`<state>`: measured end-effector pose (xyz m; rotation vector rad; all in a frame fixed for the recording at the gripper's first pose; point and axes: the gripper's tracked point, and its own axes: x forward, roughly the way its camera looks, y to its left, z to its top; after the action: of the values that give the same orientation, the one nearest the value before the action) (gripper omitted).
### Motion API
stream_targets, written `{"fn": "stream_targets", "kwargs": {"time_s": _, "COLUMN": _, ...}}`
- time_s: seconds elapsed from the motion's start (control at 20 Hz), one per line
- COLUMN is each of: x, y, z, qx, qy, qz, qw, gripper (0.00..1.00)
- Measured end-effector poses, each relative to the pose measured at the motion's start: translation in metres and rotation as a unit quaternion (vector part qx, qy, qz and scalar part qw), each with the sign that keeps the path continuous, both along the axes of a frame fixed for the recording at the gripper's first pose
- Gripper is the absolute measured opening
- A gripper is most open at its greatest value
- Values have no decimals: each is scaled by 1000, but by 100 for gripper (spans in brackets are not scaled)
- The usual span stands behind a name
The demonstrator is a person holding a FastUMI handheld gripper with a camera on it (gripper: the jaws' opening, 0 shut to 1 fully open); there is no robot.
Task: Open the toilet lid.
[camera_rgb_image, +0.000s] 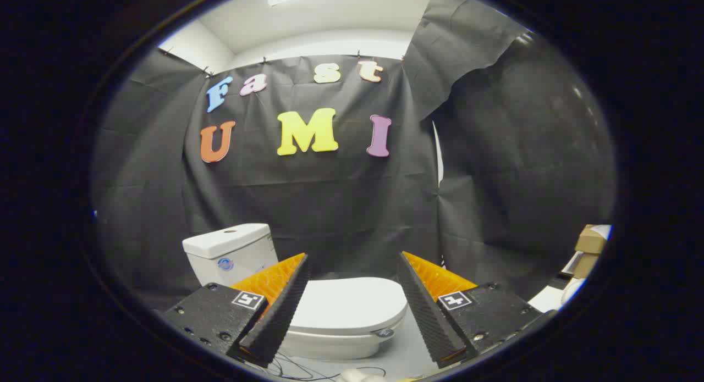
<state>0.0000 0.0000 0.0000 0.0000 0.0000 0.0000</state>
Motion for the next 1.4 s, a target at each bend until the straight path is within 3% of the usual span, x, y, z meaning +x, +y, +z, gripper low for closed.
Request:
{"fn": "stream_targets", "kwargs": {"time_s": 1.05, "x": -6, "y": 19, "z": -1, "qx": -13, "qy": 6, "qz": 6, "qw": 1000, "gripper": 100}}
{"fn": "stream_targets", "kwargs": {"time_s": 1.4, "x": 20, "y": 30, "z": 20, "qx": -13, "qy": -5, "qz": 19, "qw": 1000, "gripper": 100}}
